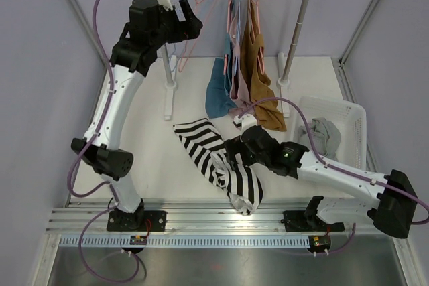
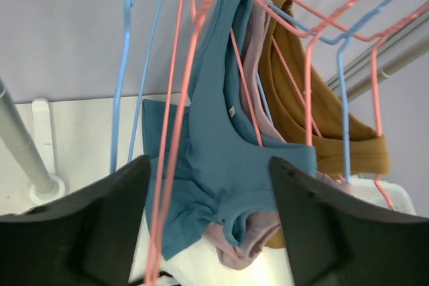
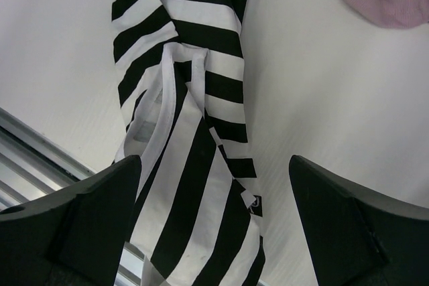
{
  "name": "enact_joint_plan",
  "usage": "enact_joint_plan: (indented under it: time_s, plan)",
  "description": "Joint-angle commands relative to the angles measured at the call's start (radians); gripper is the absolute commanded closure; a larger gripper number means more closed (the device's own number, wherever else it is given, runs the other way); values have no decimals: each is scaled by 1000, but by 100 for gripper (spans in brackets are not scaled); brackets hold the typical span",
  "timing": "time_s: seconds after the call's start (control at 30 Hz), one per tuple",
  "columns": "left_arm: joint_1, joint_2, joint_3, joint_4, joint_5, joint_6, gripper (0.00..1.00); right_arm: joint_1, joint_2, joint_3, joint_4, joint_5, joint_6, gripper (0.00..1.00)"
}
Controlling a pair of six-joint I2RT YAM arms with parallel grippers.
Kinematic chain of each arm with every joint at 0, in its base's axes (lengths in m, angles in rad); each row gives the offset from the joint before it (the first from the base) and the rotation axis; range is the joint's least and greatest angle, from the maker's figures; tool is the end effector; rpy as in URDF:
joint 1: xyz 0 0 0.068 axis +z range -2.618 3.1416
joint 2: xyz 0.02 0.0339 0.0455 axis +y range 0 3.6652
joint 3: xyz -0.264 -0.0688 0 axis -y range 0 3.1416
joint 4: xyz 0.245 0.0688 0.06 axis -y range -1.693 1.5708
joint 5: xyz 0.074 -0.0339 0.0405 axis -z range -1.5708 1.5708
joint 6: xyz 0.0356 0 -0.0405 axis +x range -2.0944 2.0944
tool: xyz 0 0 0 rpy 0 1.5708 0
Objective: Remove the tank top from the hanger
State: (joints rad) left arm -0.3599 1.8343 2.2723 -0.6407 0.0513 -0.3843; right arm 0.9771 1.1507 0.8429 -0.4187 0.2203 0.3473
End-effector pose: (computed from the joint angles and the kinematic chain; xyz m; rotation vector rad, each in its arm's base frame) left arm 0.3667 -0.1399 0.5046 0.0158 1.8104 -0.5798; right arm 0.1437 0.1990 0.2653 -0.6069 2.2341 0.4369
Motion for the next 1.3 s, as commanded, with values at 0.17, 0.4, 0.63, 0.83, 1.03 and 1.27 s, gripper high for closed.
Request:
enact_joint_plan:
  time_s: [0.17,0.4,0.63,0.83,1.03,1.27]
  plan:
    - [-27,-400,-330,53,2,-18,1,9,237,45,104,10,-18,1]
    - [-57,-748,-733,112,-45,-33,1,14,415,36,141,-117,28,0]
    - [-60,-1013,-964,4,-137,-10,1,23,506,35,155,-179,50,53]
    - [-60,-1201,-1112,-76,-186,73,1,28,330,56,75,-125,45,100]
    - [-60,-1339,-1344,-28,-251,127,1,26,-1,151,-145,107,48,100]
    - [-60,-1360,-1418,-22,-313,119,1,26,-126,471,-491,494,44,100]
